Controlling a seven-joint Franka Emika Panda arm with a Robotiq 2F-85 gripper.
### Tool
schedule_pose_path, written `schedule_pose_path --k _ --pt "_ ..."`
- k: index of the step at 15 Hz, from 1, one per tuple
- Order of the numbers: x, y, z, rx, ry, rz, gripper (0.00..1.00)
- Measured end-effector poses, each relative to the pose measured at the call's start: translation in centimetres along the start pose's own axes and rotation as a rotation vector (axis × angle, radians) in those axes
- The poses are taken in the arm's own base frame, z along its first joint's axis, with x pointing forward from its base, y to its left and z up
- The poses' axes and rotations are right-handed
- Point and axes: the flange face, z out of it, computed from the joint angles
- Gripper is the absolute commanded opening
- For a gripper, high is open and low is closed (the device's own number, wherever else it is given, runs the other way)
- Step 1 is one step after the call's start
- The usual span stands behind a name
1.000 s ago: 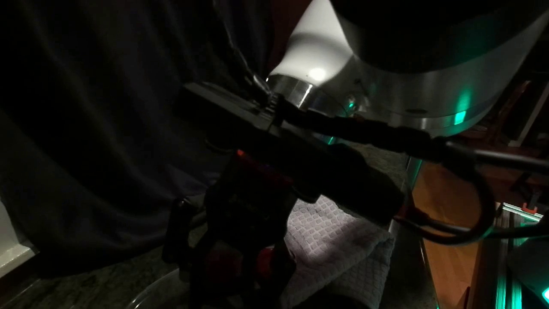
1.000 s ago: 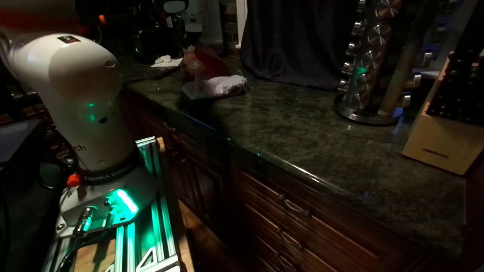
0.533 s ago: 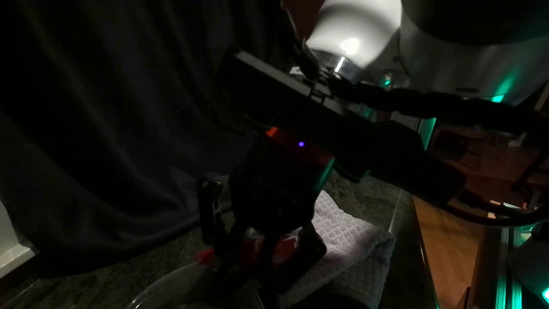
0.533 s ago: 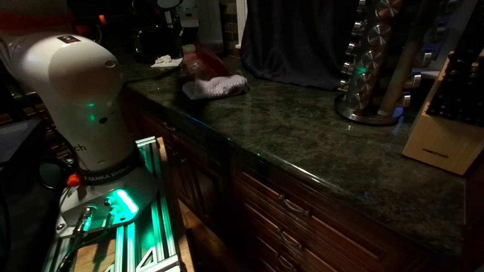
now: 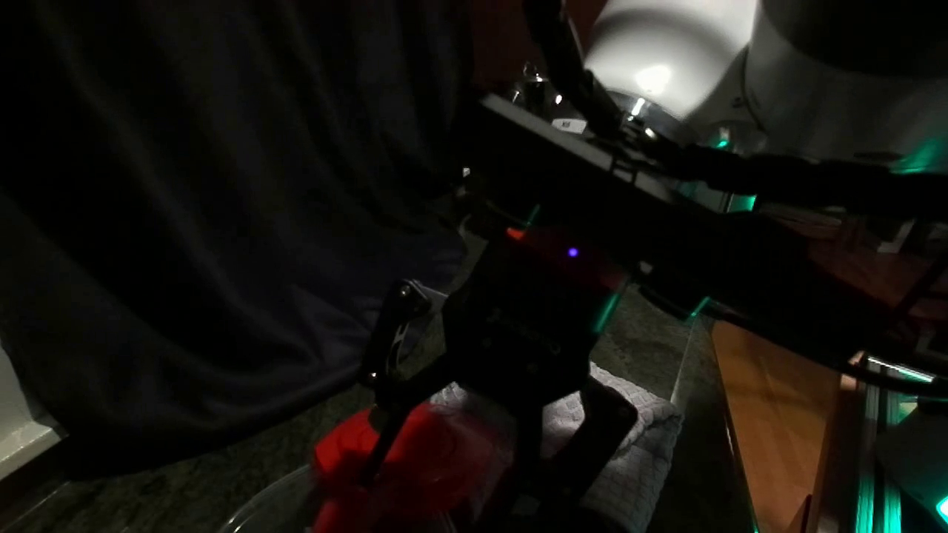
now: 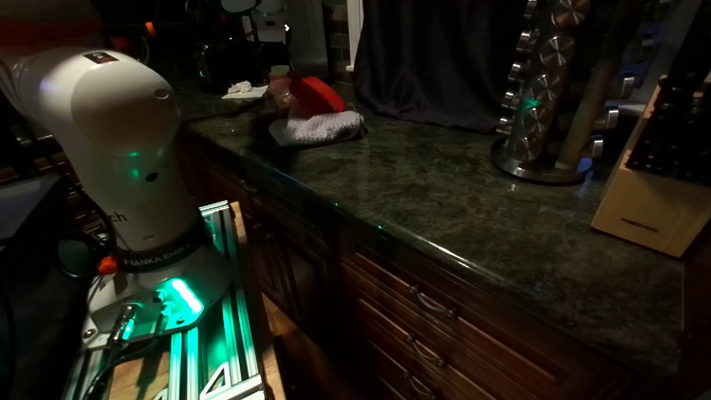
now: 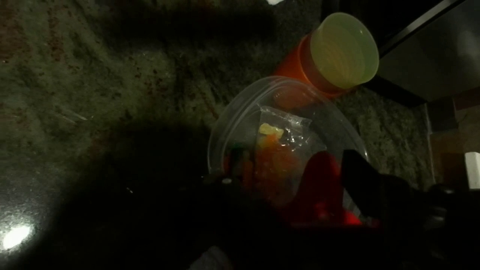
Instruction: Shift the red lid to the right
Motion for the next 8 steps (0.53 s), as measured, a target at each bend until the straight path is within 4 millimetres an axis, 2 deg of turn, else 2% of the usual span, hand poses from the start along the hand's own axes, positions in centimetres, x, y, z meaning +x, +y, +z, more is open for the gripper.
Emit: schedule_pose_path --k 1,3,4,5,6,7,8 --pt "0.1 0.3 0.0 -0.002 0.002 0.002 0.76" --pt "0.3 0.6 0.0 -0.007 0.005 0.004 0.75" --pt "0.4 0.6 0.0 -0.006 0.005 0.004 0.78" --pt "0.6 0.5 0.0 -0.003 0.006 0.001 0.75" --pt "0.9 0.2 -0.2 0.002 0.008 0.000 0.78" --pt "1.3 -0.1 -0.4 0.005 0.009 0.003 0.74" --pt "1.8 -0.5 -0.6 0.000 0.005 0.008 0.76"
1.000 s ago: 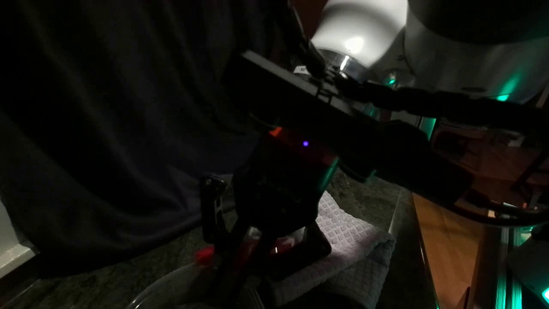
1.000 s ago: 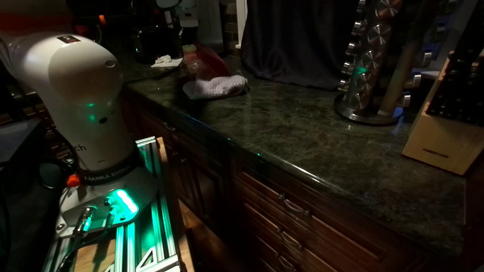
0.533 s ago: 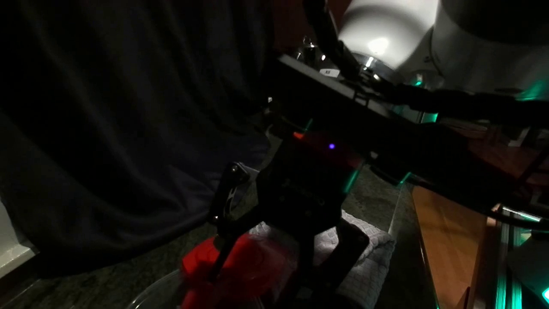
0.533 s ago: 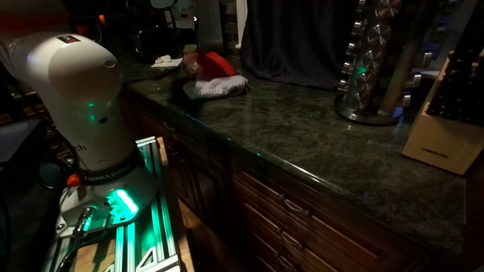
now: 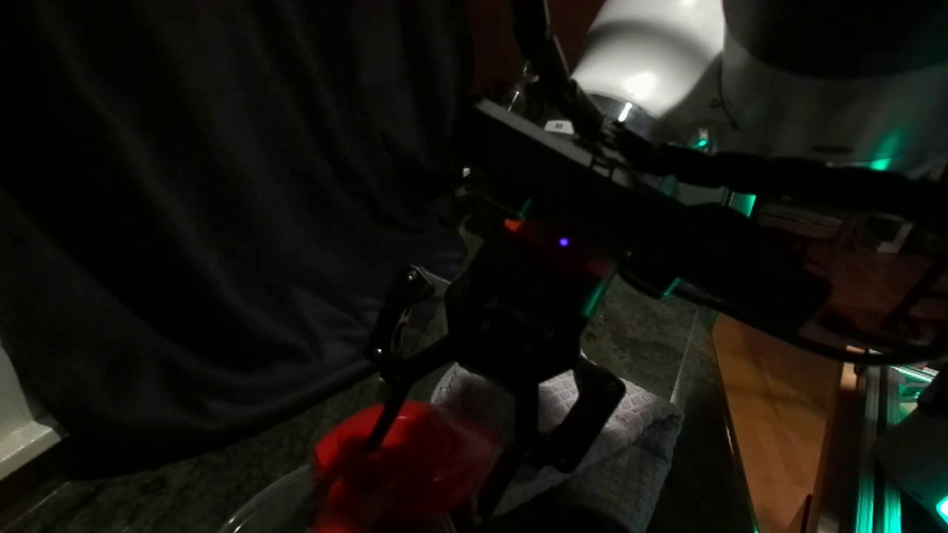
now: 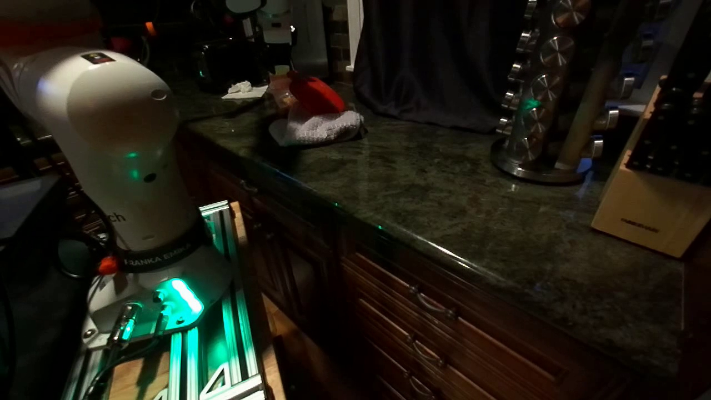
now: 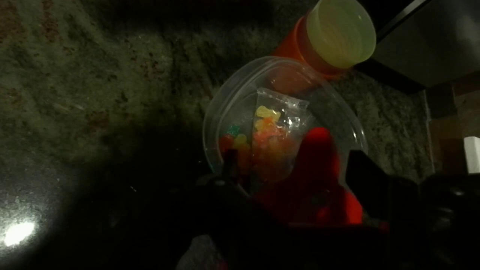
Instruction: Shift the red lid to the right
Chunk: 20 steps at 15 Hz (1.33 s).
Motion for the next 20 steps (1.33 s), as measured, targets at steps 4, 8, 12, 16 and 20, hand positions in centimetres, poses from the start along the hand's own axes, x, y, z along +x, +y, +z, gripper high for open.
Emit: schedule_pose_path --k 4,8,12,16,20 --pt "2.2 -1.9 -0.6 -0.032 -0.032 0.033 0.80" --pt "2.5 -3.5 0.4 -0.069 -0.084 0.055 0.81" --pt "2.8 -4.2 2.4 -0.098 -0.116 0.074 0.76" --pt "3.4 -4.2 4.4 -0.124 -0.129 0.096 0.68" --pt "3.9 -4.3 5.7 -0.139 -0.139 0.111 0.41"
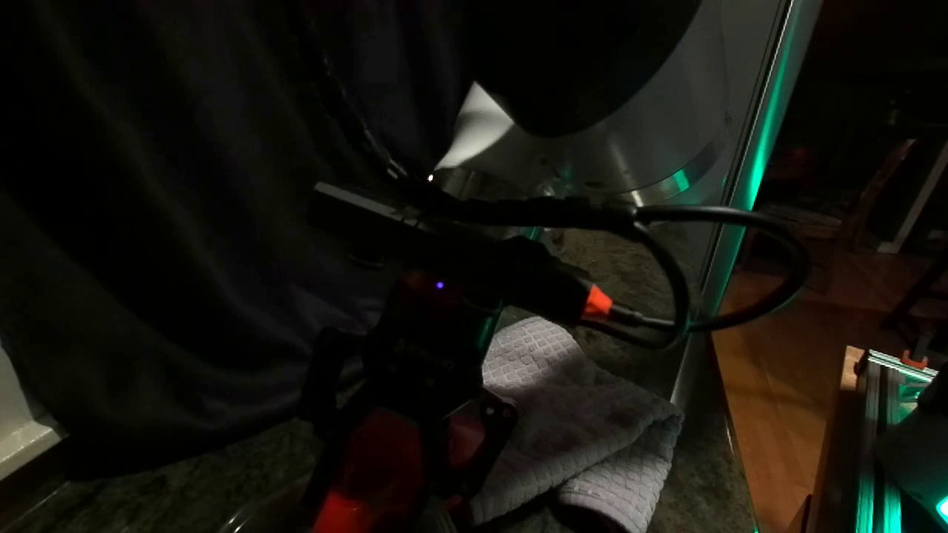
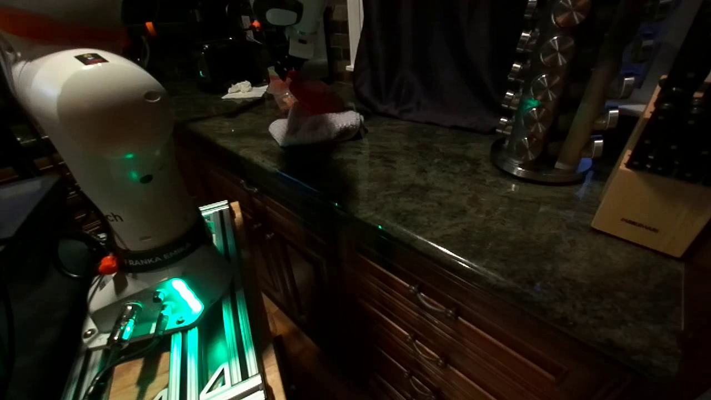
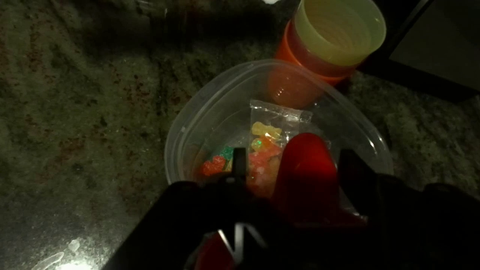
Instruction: Shift the red lid to the right
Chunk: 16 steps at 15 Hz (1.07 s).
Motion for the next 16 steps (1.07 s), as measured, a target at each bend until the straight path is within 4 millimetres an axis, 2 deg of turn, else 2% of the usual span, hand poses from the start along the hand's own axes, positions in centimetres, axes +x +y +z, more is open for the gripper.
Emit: schedule_pose_path --k 3,4,11,16 --pt "0.1 -0.3 0.4 -0.003 -0.005 0.003 0.15" --pt "0.1 -0.4 0.5 -0.003 -0.005 0.003 0.13" --pt "-0.4 -0.5 0.5 -0.023 0.011 -0.022 0.13" --pt "-2.9 -0.6 -1.4 -0.066 0.040 -0.074 0.13"
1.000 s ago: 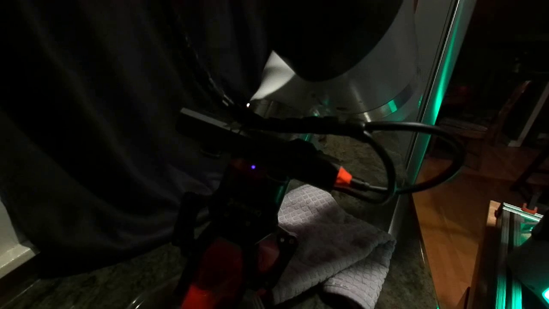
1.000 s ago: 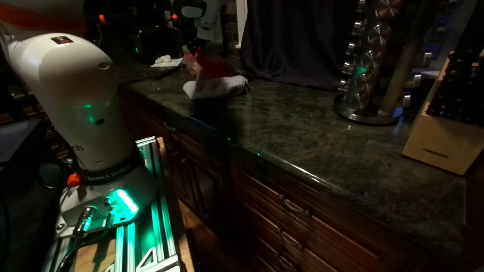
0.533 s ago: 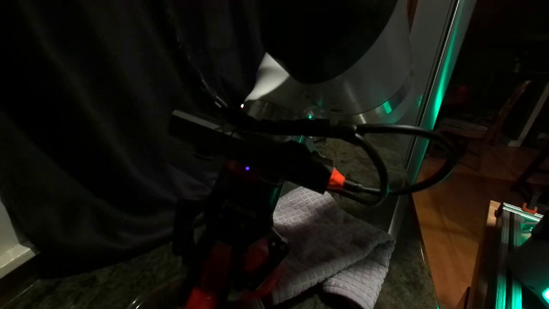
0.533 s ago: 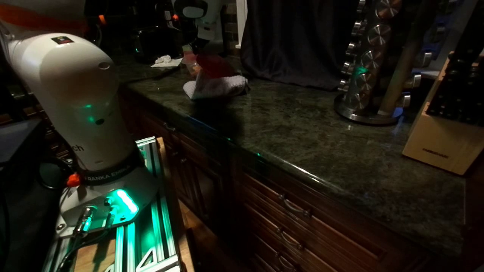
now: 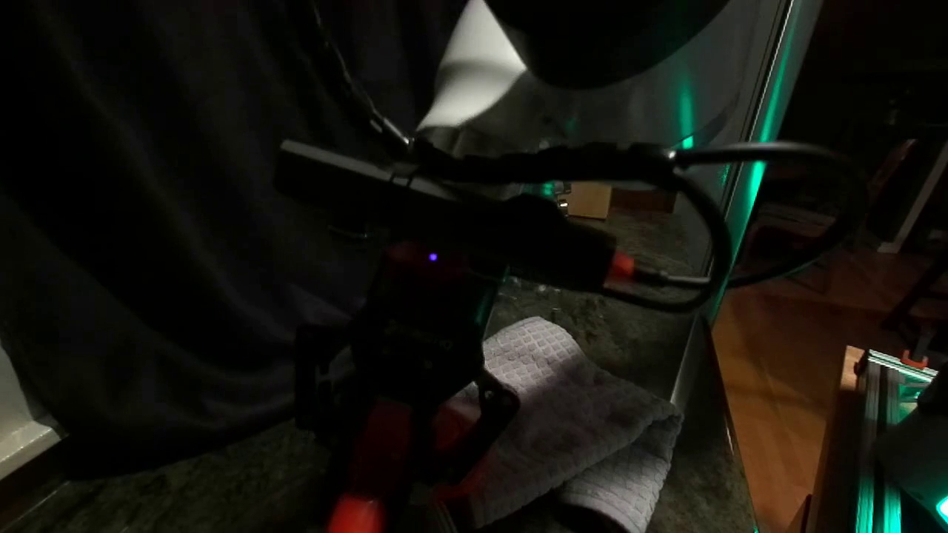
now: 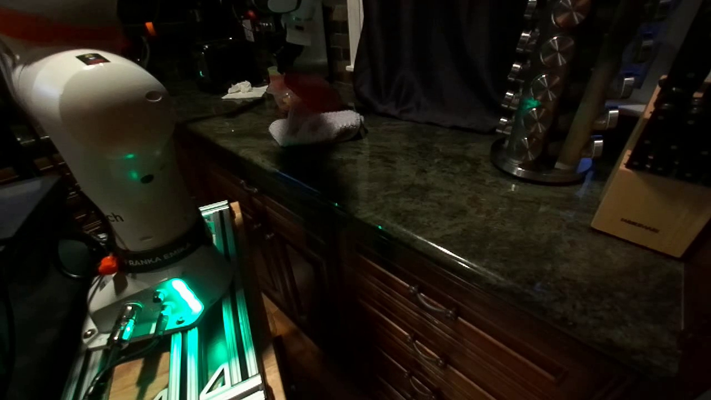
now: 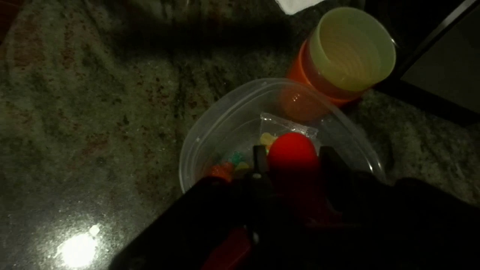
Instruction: Shift the red lid to the right
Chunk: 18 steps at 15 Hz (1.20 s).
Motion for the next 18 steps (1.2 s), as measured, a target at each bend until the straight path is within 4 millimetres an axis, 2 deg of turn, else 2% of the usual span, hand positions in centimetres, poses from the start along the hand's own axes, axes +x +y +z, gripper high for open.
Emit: schedule_pose_path --k 5,9,14,18 --pt "-3.7 0.6 -3.9 -0.091 0.119 -0.087 0.13" --pt "-4.7 2.1 -6.9 -0.206 0.244 -0.149 0.13" --pt "-3.2 4.2 -10.9 -0.367 0.349 -0.329 0.13" --pt "-0.1 5.5 -14.4 -0.437 0.394 -0.527 0.13"
